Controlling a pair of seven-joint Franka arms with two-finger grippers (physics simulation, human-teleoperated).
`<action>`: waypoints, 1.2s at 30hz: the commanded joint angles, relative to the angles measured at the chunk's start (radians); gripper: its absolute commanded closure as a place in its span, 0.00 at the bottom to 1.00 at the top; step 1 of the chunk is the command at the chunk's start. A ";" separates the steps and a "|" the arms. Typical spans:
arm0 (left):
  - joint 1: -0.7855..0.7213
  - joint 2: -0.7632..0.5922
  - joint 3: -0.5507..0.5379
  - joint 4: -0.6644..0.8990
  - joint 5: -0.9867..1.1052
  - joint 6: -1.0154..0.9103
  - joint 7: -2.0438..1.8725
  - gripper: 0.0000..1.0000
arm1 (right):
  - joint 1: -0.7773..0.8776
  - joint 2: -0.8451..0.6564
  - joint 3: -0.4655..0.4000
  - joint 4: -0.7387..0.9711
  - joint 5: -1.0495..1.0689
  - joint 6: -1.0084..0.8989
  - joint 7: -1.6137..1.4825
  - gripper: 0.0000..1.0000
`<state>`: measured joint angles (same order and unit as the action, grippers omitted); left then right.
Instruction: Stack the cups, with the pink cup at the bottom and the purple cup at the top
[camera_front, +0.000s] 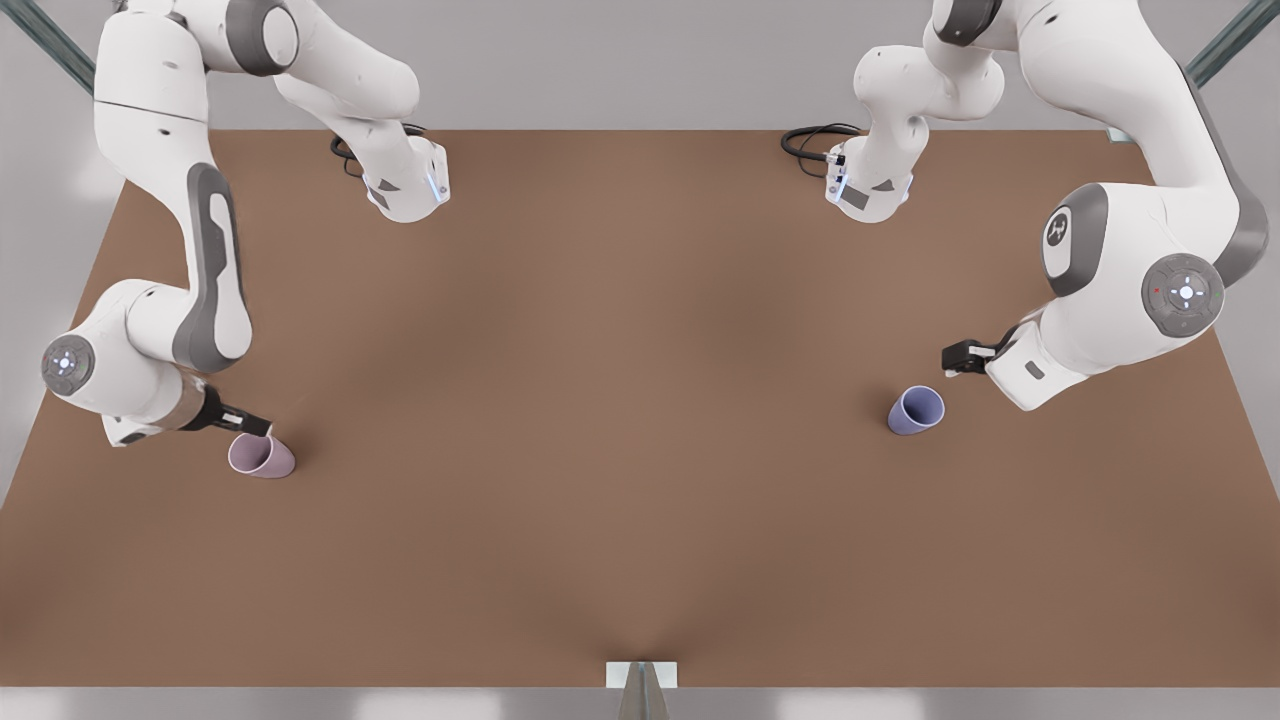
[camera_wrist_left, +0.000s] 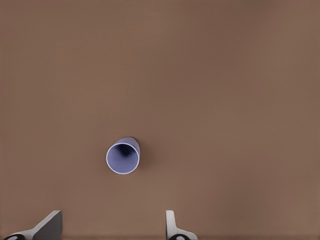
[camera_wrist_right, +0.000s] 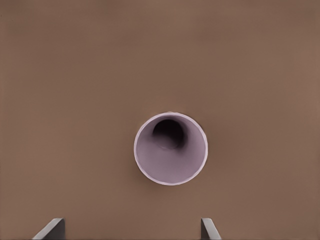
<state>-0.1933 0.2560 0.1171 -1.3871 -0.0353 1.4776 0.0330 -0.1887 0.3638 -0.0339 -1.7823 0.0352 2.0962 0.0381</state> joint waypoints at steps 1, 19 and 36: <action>0.000 -0.001 -0.001 0.000 0.000 -0.002 0.001 0.00 | -0.018 0.046 0.000 0.076 0.005 0.047 -0.172 0.00; 0.000 -0.001 0.001 -0.010 0.003 0.000 0.002 0.00 | -0.101 0.193 0.003 0.146 0.112 -0.082 -0.346 0.00; 0.000 -0.001 0.001 -0.012 0.005 -0.002 0.013 0.00 | -0.133 0.287 0.005 0.164 0.114 -0.010 -0.369 0.56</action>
<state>-0.1933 0.2558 0.1178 -1.3994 -0.0313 1.4768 0.0405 -0.3217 0.6480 -0.0295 -1.6186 0.1487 2.0625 -0.2599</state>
